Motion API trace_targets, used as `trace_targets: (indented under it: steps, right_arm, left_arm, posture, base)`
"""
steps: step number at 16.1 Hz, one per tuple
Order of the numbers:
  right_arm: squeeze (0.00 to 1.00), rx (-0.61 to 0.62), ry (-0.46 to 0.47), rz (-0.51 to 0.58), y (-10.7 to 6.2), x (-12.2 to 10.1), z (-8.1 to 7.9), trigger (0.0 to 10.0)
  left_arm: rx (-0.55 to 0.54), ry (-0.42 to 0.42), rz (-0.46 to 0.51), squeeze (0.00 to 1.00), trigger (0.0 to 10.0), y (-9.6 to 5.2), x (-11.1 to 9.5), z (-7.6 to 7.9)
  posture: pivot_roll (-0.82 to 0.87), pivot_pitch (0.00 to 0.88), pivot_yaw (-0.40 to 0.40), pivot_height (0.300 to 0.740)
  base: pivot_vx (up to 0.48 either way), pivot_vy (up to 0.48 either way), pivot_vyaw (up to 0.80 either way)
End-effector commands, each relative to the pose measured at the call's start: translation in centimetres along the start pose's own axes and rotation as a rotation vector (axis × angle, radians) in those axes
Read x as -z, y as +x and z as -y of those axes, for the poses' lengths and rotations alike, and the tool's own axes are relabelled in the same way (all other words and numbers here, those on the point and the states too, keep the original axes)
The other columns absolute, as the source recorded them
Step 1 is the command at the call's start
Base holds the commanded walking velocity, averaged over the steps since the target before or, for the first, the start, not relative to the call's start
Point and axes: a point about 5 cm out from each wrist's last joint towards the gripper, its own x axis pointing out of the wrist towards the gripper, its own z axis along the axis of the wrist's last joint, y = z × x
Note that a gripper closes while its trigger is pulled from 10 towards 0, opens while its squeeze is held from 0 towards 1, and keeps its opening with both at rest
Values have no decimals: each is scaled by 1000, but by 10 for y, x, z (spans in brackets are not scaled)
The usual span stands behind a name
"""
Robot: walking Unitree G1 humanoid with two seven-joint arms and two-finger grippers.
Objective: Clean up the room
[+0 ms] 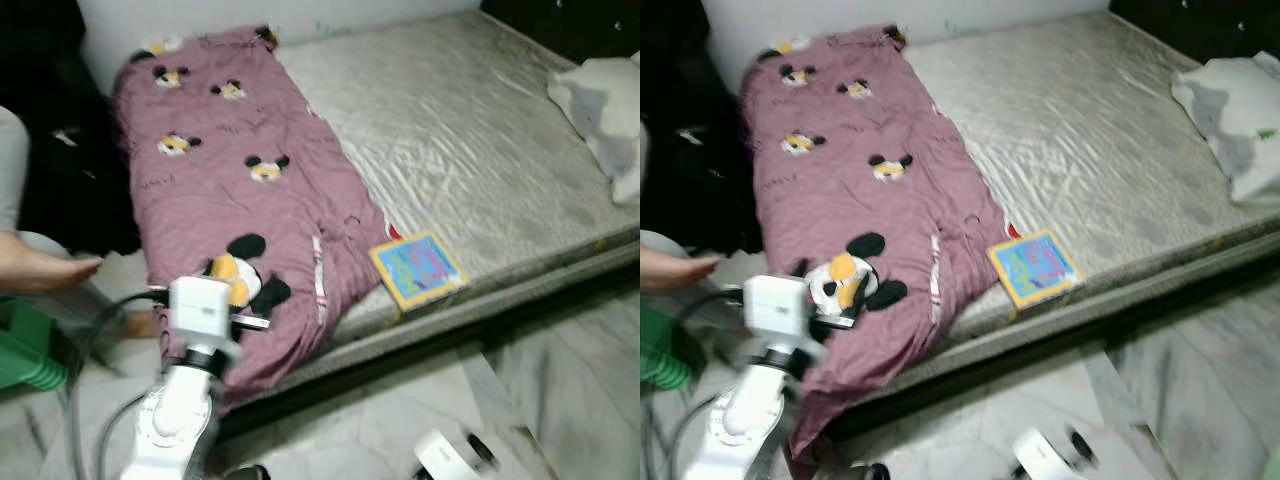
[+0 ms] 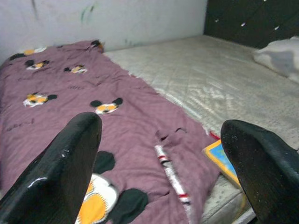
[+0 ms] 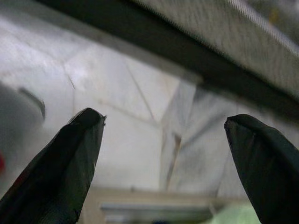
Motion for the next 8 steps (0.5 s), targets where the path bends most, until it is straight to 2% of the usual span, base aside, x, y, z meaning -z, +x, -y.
trace_targets:
  steps: [1, 2, 4, 8]
  right_arm:
    - [0, 152, 99, 62, 21, -20, 78, 10000]
    - [0, 215, 162, 128, 27, -38, 117, 10000]
    - [0, 273, 256, 243, 29, -62, 135, 10000]
    - [0, 269, 415, 453, 26, -101, 152, 10000]
  left_arm:
    - [-37, 27, -8, 0, 10000, -1, 1, -8]
    - [-41, 29, -8, 0, 10000, -1, 1, -9]
    - [-49, 37, -2, 0, 10000, 1, 1, -10]
    - [-60, 43, 5, 0, 10000, 4, 0, -12]
  posture:
    - [-30, 112, -21, 740]
    - [-31, 111, -19, 740]
    - [-35, 111, -16, 740]
    - [-43, 106, -14, 740]
  base:
    - [0, 0, 0]
    - [0, 0, 0]
    - [0, 0, 0]
    - [0, 0, 0]
